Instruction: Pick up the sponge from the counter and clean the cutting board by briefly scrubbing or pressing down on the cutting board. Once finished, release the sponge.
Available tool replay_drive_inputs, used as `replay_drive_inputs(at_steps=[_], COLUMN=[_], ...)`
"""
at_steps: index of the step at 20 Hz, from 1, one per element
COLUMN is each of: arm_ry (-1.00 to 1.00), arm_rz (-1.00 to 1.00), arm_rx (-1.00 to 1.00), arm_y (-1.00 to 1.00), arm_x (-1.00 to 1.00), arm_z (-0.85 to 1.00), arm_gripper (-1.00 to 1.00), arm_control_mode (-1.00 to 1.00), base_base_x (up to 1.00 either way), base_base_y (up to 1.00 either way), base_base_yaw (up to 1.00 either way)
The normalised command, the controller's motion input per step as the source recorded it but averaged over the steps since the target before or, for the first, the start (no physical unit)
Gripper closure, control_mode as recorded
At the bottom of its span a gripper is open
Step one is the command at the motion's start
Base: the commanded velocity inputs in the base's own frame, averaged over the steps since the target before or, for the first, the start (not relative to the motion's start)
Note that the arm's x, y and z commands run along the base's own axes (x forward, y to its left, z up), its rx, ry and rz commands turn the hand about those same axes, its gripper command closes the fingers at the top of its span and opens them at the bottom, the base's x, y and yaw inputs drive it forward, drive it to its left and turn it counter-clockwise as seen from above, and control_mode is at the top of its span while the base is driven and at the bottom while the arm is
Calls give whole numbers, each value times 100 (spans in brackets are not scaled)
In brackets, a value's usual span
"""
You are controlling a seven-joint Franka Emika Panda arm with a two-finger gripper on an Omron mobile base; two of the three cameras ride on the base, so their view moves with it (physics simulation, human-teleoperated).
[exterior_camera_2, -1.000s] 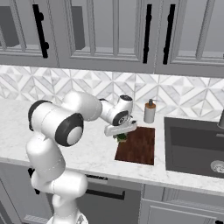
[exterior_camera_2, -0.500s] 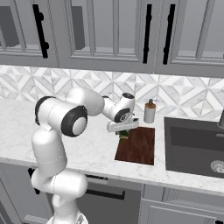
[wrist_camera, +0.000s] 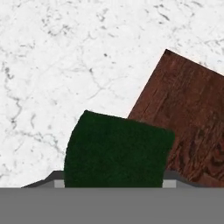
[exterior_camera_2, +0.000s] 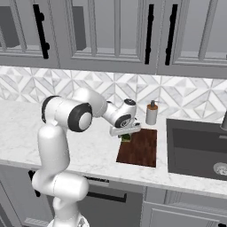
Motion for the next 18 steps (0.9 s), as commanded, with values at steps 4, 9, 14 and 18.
replay_drive_inputs(at_steps=[4,9,14,18], arm_ry=[-4,-8,-13,-20], arm_rz=[0,0,0,-5], arm_rx=[0,-4,-3,-3], arm_y=[-2,-8,-12,-29], arm_x=[30,14,0,0], arm_z=[-6,-14,-28,-23], arm_gripper=[100,100,100,100], arm_control_mode=[-100,-100,-100,-100], base_base_x=[0,0,0,0], base_base_y=[0,0,0,0], base_base_yaw=[0,0,0,0])
